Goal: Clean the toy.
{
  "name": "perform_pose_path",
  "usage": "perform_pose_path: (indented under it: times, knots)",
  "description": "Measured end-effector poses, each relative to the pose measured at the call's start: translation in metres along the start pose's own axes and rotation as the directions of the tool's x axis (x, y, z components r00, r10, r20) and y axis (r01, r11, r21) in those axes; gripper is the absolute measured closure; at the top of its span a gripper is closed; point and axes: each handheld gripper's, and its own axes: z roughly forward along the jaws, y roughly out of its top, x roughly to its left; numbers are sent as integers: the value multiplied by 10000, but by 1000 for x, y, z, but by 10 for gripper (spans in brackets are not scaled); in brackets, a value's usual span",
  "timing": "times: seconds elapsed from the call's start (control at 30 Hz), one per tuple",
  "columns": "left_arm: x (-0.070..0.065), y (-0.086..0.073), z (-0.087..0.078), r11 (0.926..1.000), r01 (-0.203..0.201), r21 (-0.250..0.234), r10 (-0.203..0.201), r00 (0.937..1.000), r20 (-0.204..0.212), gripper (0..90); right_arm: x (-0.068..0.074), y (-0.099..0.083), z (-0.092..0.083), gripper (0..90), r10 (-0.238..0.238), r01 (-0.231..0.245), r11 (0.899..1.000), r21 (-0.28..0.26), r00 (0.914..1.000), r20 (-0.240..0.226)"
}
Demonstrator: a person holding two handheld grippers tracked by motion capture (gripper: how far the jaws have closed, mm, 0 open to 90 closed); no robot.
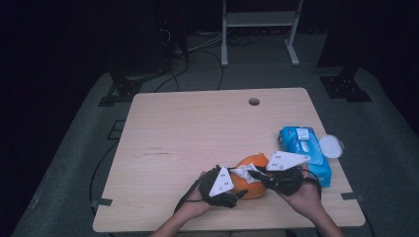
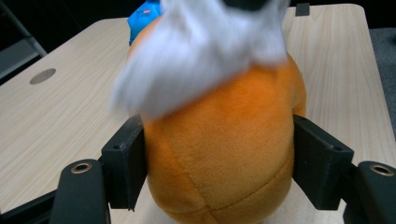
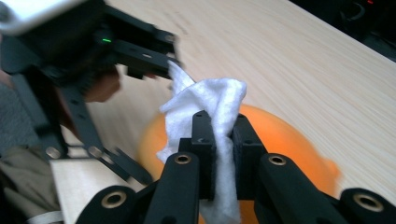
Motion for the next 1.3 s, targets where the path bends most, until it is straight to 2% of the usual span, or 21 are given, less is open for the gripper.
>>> perform_pose_path:
  times: [0.1,0.23,0.33,0.4,0.43,0.47,0.5,0.63,0.67,0.7,0.77,0.8,0.83,0.87,0.9,1.0,1.1,1.17,1.23,1.27,1.3]
  knots:
    - [5,-4,0,9995,315,-43,-314,9995,100,265,-19,-11,-5,816,589,-591,9982,90,9980,226]
    - [9,-6,-1,9993,385,8,-385,9992,99,250,-29,-19,-7,816,666,-691,9971,328,9953,703]
    - [11,-7,-1,9990,448,24,-448,9990,33,229,-31,-22,-6,815,744,-777,9962,406,9943,764]
    - [13,-7,-2,9973,736,12,-736,9973,44,188,-31,-23,-5,815,792,-824,9957,430,9944,705]
    - [15,-7,-1,9942,1079,21,-1079,9938,250,131,-28,-22,-3,815,702,-728,9965,418,9956,617]
    - [15,-7,-1,9942,1079,21,-1079,9938,250,109,-28,-22,-3,815,702,-728,9965,418,9956,617]
    - [15,-7,-1,9911,1316,217,-1325,9899,496,102,-23,-20,-1,814,684,-695,9970,345,9972,309]
    - [15,-7,-1,9884,1452,451,-1478,9871,617,97,-12,-17,6,813,400,-403,9982,440,9992,61]
    - [18,-7,-3,9831,1787,401,-1815,9799,824,97,-5,-15,9,813,262,-257,9986,457,9996,-108]
    - [18,-7,-3,9831,1787,401,-1815,9799,824,96,-5,-15,9,813,262,-257,9986,457,9996,-108]
    - [24,-8,-5,9724,2301,383,-2332,9636,1306,96,-1,-14,11,813,100,-88,9990,447,9996,-274]
    - [30,-10,-7,9583,2844,265,-2849,9445,1638,93,0,-13,12,813,56,-39,9988,497,9994,-344]
    - [30,-10,-7,9583,2844,265,-2849,9445,1638,93,0,-13,12,813,56,-39,9988,497,9994,-344]
    - [31,-11,-7,9467,3218,148,-3193,9313,1754,93,0,-14,12,813,153,-131,9988,480,9988,-456]
    - [32,-11,-6,9459,3240,178,-3221,9308,1728,94,-1,-14,13,812,247,-221,9986,485,9982,-537]
    - [27,-11,-4,9580,2842,387,-2868,9478,1391,117,-1,-15,15,810,313,-274,9981,556,9970,-709]
    - [25,-9,-7,9721,2339,198,-2347,9669,1005,250,-3,-14,11,809,399,-381,9989,265,9966,-717]
    - [23,-6,-8,9823,1874,44,-1872,9793,773,264,-3,-12,9,806,396,-384,9991,168,9964,-756]
    - [17,-1,-8,9931,1174,54,-1176,9921,444,277,1,-8,6,782,239,-233,9997,91,9976,-656]
    - [17,-1,-8,9931,1174,54,-1176,9921,444,277,1,-8,6,782,239,-233,9997,91,9976,-656]
    - [15,1,-7,9960,879,143,-884,9953,386,277,6,-7,7,741,9,-7,10000,38,9981,-610]
